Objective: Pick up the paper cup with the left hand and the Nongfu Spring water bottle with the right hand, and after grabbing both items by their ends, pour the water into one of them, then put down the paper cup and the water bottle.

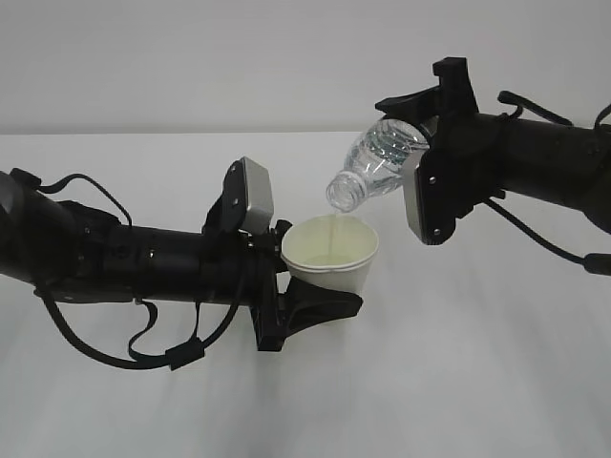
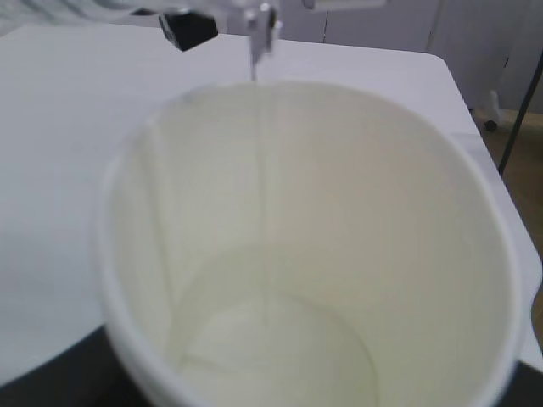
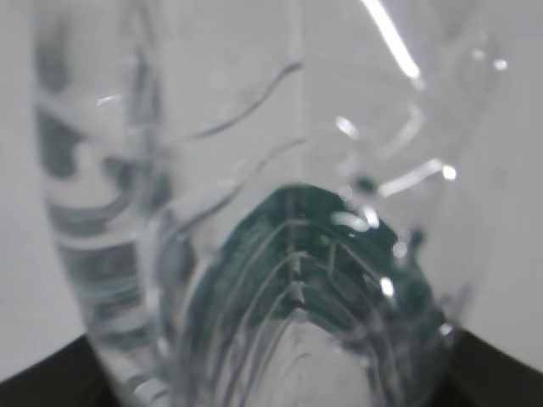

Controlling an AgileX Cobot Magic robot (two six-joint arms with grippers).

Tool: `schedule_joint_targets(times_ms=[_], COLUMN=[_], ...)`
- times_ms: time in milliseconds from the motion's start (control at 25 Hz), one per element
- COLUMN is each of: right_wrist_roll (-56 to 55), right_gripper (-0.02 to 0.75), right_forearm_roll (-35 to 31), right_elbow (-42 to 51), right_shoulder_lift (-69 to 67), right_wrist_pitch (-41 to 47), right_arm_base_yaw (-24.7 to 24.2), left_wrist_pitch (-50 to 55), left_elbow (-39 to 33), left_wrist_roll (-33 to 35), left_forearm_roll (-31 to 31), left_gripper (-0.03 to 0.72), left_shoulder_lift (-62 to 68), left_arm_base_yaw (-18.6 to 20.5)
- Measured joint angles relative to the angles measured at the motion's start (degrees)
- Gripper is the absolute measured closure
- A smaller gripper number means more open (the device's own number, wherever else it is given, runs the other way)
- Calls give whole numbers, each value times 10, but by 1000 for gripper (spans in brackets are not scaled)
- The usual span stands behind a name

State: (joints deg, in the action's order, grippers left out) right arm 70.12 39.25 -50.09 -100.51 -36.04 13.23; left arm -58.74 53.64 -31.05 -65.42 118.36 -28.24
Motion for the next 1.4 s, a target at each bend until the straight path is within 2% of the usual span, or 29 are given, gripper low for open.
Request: schedule_joint_targets(times_ms=[1400], right_wrist_roll=[13], right_gripper=[272], right_forearm_roll=[0], right_elbow=[0], right_shoulder_lift=[0], right_wrist_pitch=[0], right_arm_base_yaw=[0], left_wrist_pitch=[0], left_elbow=[0], left_wrist_roll=[0], left_forearm_roll=[0], left_gripper=[218], left_shoulder_lift=[0], left_arm_base_yaw=[0])
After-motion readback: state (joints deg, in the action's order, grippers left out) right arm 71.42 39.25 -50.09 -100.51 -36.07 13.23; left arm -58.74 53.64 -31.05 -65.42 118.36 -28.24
